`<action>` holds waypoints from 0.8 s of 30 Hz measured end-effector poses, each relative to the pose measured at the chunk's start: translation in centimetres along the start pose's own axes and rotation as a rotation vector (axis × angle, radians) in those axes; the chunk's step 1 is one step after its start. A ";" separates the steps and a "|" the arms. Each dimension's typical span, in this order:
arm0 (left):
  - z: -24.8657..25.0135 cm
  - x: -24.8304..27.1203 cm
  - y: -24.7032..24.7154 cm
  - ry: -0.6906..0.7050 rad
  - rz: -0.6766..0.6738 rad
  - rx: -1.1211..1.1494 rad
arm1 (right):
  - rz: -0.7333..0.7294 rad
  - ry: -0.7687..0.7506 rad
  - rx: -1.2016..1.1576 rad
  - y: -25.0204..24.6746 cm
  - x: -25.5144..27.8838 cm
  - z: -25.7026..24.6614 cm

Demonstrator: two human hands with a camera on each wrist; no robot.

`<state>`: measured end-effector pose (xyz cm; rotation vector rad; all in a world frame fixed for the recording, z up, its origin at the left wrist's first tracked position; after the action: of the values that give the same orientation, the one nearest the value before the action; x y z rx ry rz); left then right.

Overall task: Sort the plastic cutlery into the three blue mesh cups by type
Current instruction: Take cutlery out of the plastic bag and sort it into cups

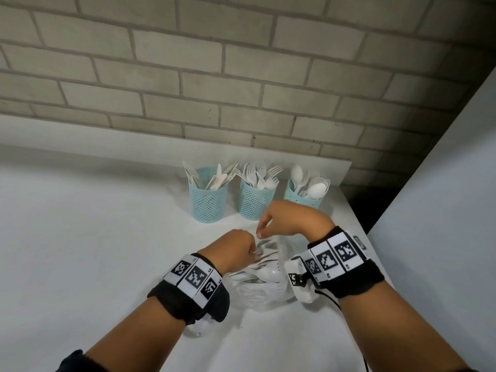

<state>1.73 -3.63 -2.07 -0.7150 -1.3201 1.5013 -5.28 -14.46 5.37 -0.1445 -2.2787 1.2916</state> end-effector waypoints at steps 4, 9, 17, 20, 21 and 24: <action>0.7 -0.4 0.6 -0.006 0.041 -0.064 | -0.058 0.146 0.178 1.9 0.8 0.9; 0.9 -0.3 0.8 -0.008 -0.026 -0.134 | 0.026 0.183 0.128 2.5 1.4 3.1; 0.5 0.1 0.4 0.044 0.080 -0.096 | 0.133 0.156 -0.002 2.8 2.5 4.7; 0.3 0.3 0.2 0.059 0.127 -0.024 | 0.148 0.148 -0.017 3.0 2.6 4.9; 0.4 0.5 0.2 0.061 0.130 0.006 | 0.156 0.144 -0.021 3.0 2.7 5.0; 0.3 0.8 0.0 0.067 0.140 0.148 | 0.182 0.130 -0.038 3.1 2.9 5.2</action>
<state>1.15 -3.04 -1.91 -0.7683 -1.1152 1.6536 -10.74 -15.85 1.76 -0.4455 -2.2202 1.2878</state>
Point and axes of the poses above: each hand's wrist, its own x-axis away from the middle knuckle, its own y-axis out of the palm, z = x × y, the point moved 1 cm from there along -x, towards the middle knuckle, and after that the axes turned 11 degrees about -x, right-handed, at the moved point
